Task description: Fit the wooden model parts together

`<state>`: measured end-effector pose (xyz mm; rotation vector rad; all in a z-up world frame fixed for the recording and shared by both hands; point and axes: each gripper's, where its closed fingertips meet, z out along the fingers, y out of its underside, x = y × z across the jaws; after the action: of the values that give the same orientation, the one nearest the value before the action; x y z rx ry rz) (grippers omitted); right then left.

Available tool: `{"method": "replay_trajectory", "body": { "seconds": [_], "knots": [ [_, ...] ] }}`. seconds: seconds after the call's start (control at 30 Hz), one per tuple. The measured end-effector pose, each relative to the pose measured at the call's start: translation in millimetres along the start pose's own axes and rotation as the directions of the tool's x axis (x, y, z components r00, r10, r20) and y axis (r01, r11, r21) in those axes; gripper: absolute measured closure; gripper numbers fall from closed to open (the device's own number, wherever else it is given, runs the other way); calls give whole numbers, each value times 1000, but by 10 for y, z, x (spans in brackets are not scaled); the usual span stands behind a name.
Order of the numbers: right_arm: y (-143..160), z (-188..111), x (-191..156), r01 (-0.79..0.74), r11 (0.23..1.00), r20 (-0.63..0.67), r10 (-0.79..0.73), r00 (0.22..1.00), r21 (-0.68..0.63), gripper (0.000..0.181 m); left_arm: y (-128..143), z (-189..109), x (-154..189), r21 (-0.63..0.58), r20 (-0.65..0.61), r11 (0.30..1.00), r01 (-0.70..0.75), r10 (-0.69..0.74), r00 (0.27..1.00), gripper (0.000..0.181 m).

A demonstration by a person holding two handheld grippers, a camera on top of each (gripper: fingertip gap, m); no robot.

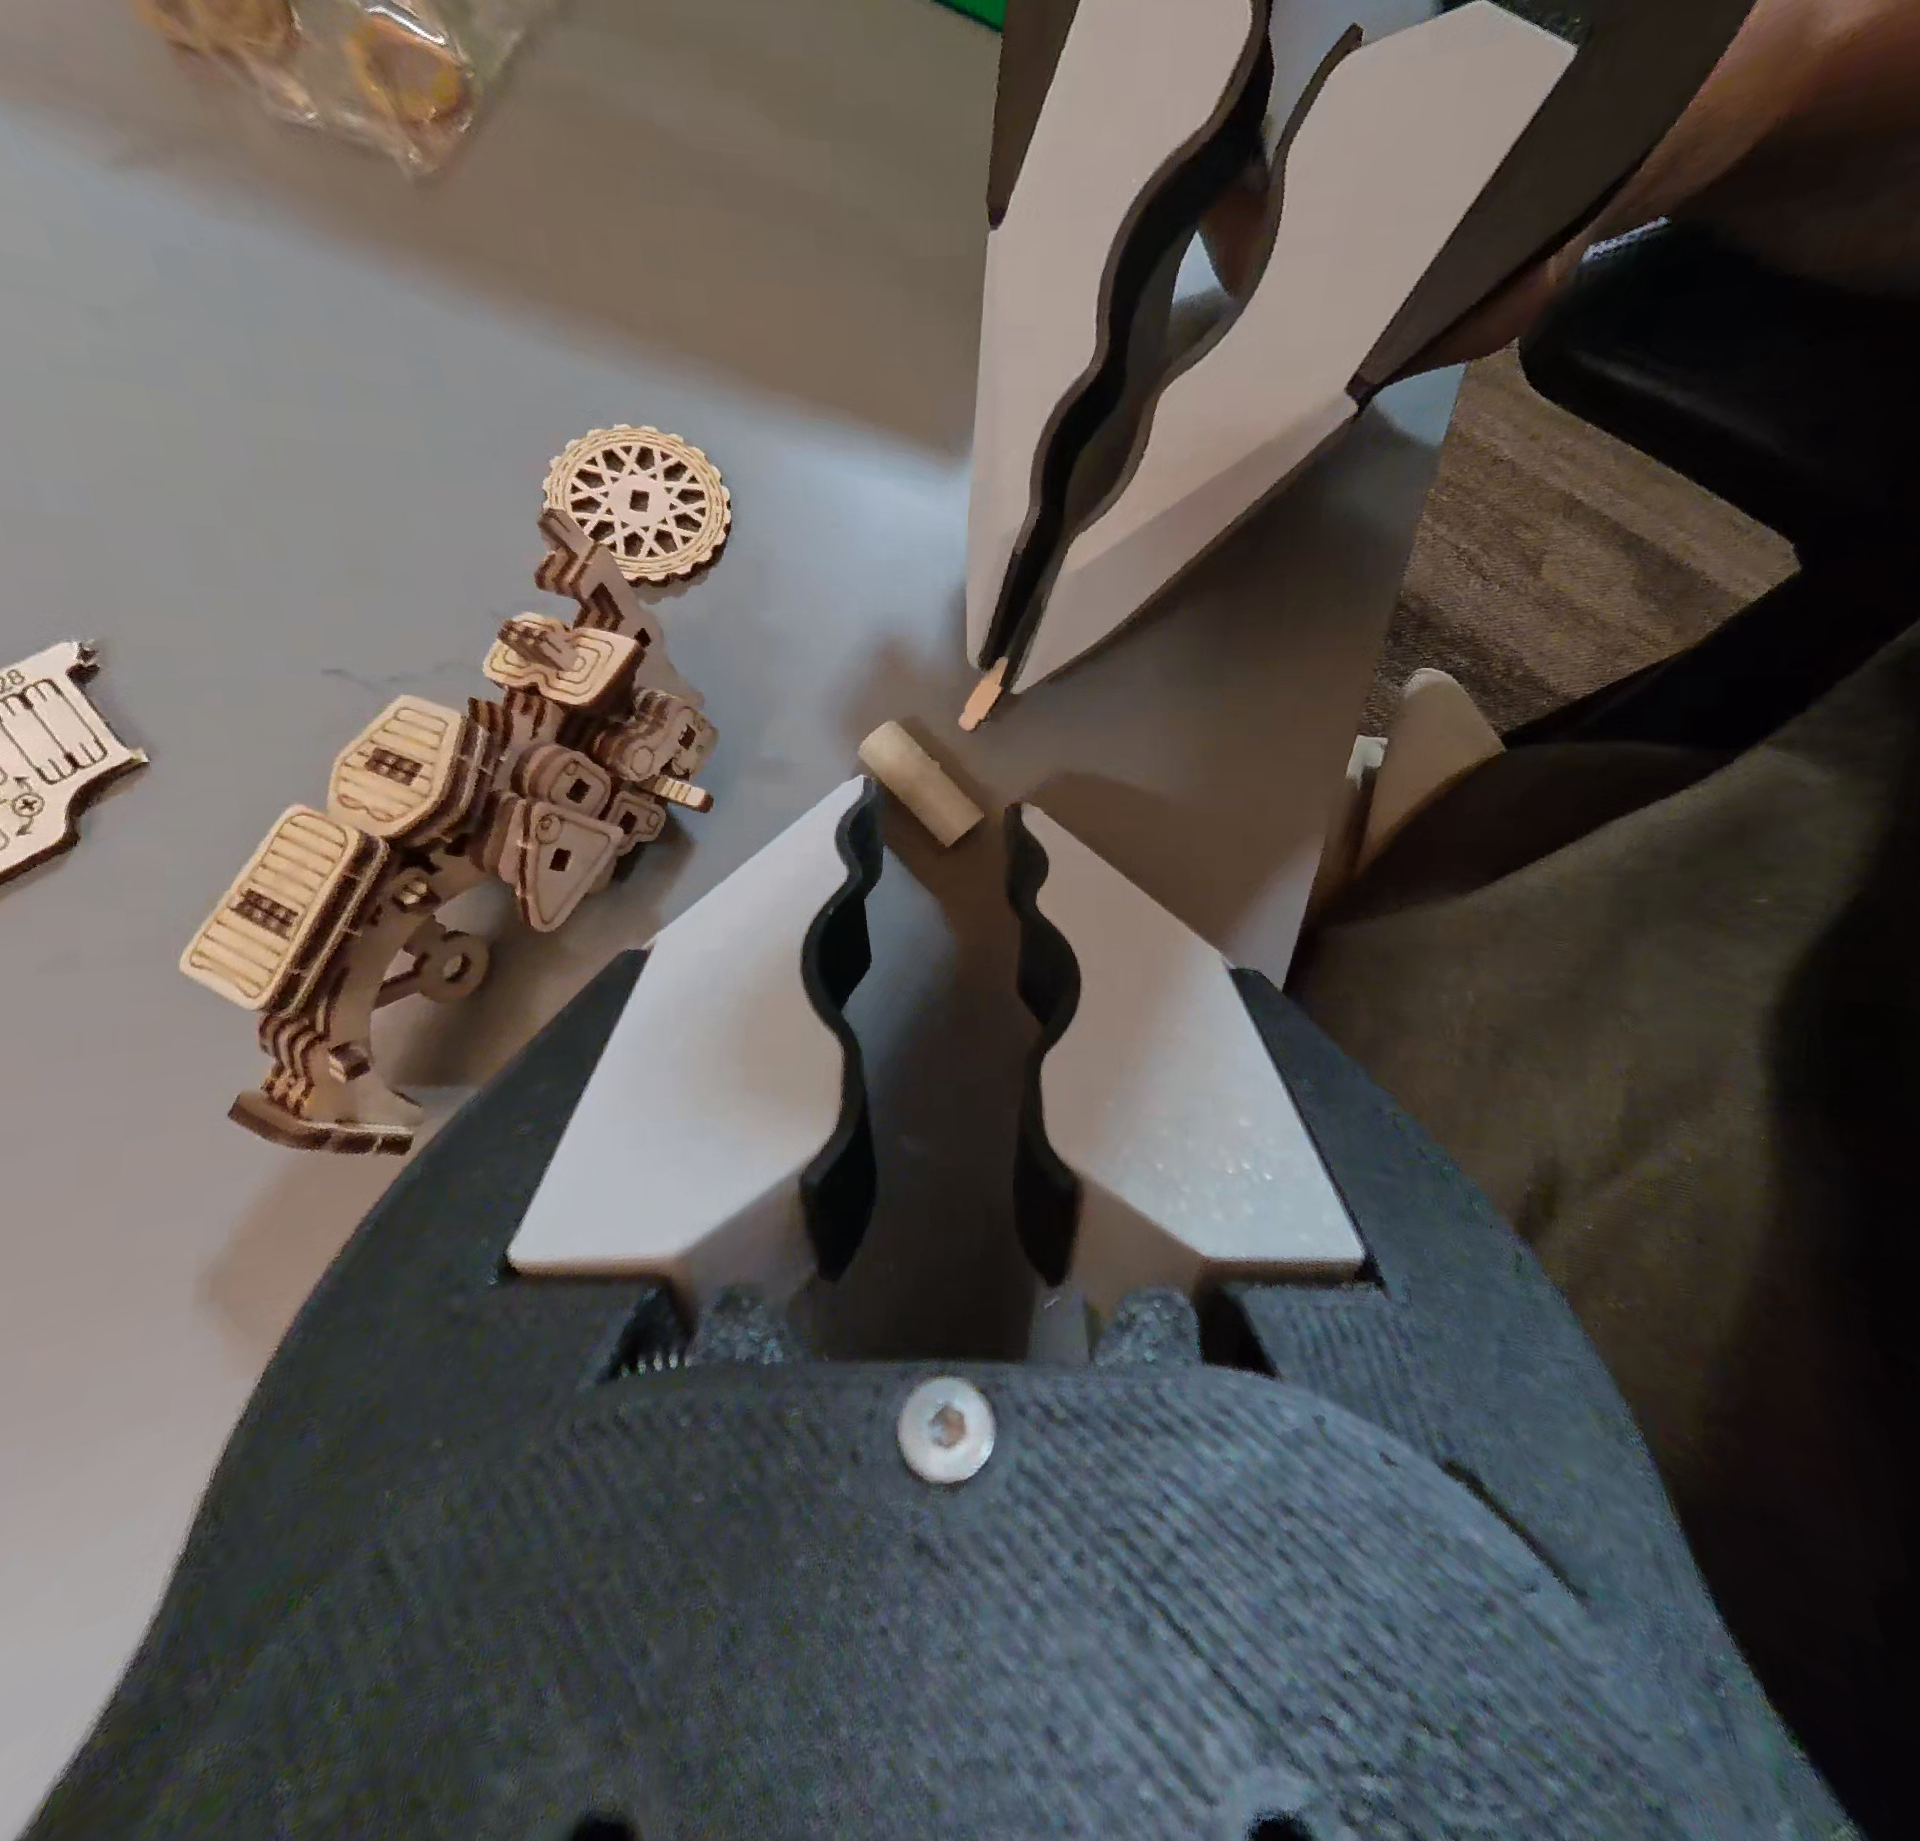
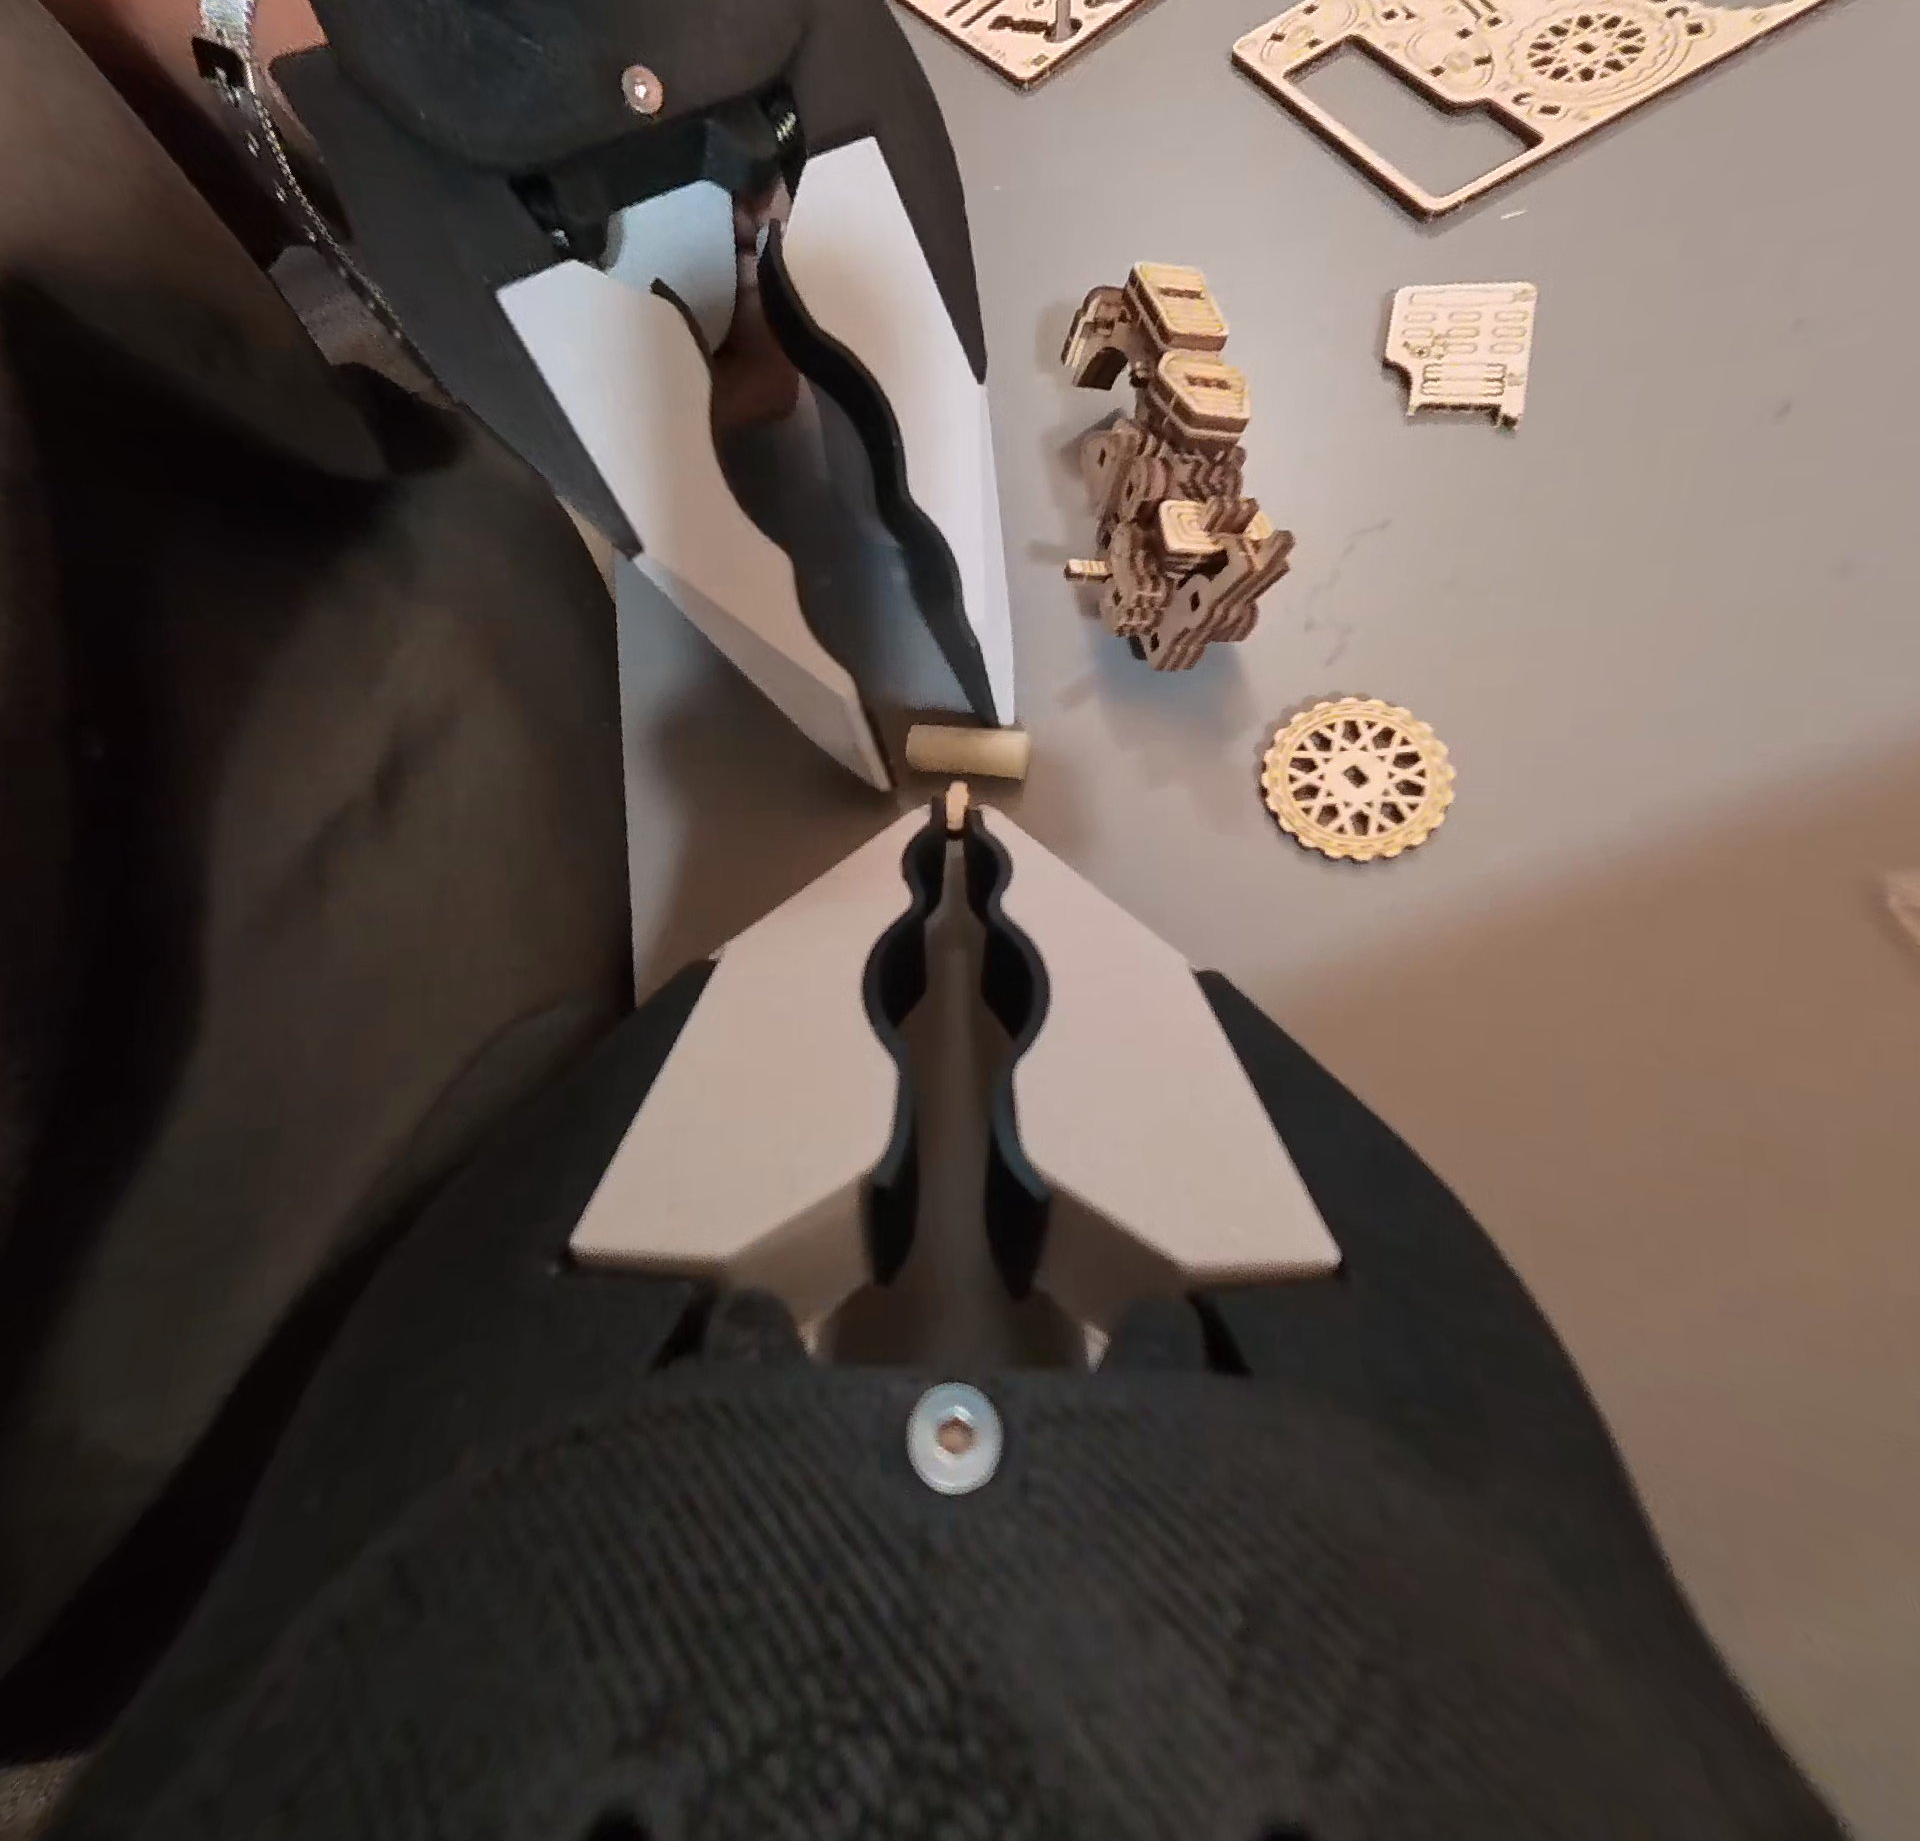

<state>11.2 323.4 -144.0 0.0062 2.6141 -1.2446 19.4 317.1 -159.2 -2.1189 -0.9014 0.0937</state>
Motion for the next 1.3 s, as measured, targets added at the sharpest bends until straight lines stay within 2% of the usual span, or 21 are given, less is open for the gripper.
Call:
{"method": "replay_trajectory", "body": {
  "seconds": [0.07, 0.23, 0.43, 0.53, 0.6, 0.77, 0.93, 1.07, 1.3],
  "knots": [
    [-8, 15, -4, 7, 1000, -4, -7, 1000, 3, 180, 2, 4, -29, -3, 21, 1000, 8, -8, 1000, 167],
    [-54, 49, -41, -16, 999, -62, 18, 998, 29, 180, -31, 13, -45, 20, 30, 997, 75, -75, 997, 169],
    [-40, 53, -11, -124, 990, -265, 137, 954, 65, 180, -65, 29, -102, 48, 79, 988, 145, -149, 986, 171],
    [-5, -4, 53, -108, 993, -391, 116, 913, 44, 180, -72, 35, -118, 48, 103, 989, 139, -143, 984, 172],
    [-26, -26, 74, -103, 993, -429, 115, 896, 51, 180, -78, 40, -122, 47, 107, 990, 136, -140, 984, 171],
    [-6, -20, 99, -155, 984, -467, 176, 866, 83, 180, -56, 21, -99, 9, 108, 993, 120, -120, 987, 171],
    [-6, -36, 98, -174, 978, -458, 209, 864, 116, 179, -100, 26, -91, 60, 80, 976, 207, -212, 974, 161],
    [-16, -38, 108, -161, 980, -446, 197, 873, 118, 180, -98, 28, -181, 71, 145, 976, 206, -214, 966, 172],
    [-23, 31, 99, -157, 982, -435, 188, 881, 107, 180, -102, 34, -189, 78, 184, 980, 185, -197, 963, 173]
  ]
}}
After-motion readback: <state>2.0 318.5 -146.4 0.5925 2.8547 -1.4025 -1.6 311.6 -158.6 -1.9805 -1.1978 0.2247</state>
